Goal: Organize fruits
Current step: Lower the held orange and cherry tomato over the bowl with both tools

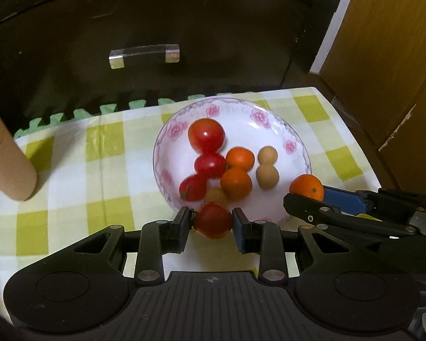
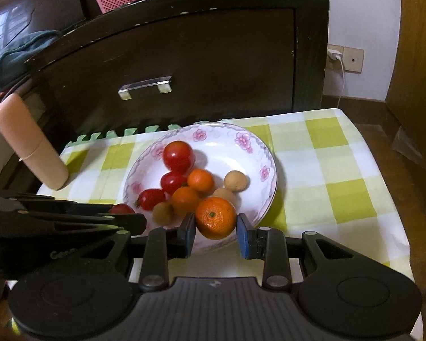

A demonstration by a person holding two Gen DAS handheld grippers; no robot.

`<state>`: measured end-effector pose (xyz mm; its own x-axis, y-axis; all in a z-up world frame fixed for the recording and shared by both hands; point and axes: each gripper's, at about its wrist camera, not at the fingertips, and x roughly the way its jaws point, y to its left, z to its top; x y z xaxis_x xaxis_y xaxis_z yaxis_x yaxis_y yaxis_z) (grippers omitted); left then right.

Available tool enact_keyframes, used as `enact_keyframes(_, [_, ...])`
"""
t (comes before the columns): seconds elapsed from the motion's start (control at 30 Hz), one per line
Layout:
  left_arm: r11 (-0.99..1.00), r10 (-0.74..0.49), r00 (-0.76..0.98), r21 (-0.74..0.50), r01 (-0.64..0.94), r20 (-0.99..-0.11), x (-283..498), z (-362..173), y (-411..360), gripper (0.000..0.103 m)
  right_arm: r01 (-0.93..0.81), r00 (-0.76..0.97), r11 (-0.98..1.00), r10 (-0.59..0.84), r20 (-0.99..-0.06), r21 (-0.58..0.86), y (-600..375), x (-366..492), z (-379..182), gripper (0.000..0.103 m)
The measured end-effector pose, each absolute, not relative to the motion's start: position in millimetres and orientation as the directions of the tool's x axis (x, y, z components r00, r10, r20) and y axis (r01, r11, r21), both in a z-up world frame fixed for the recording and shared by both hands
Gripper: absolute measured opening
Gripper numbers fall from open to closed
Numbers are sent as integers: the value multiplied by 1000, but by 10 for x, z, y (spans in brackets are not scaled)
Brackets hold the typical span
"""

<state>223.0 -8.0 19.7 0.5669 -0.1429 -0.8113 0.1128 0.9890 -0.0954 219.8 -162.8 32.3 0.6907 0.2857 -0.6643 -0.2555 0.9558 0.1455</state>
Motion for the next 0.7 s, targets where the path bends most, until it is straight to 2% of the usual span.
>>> enact_keyframes(0.7, [993, -98, 574, -42, 111, -813, 2516, 67, -125, 39, -229, 690, 962, 269, -672, 150, -1592, 2522, 168, 30])
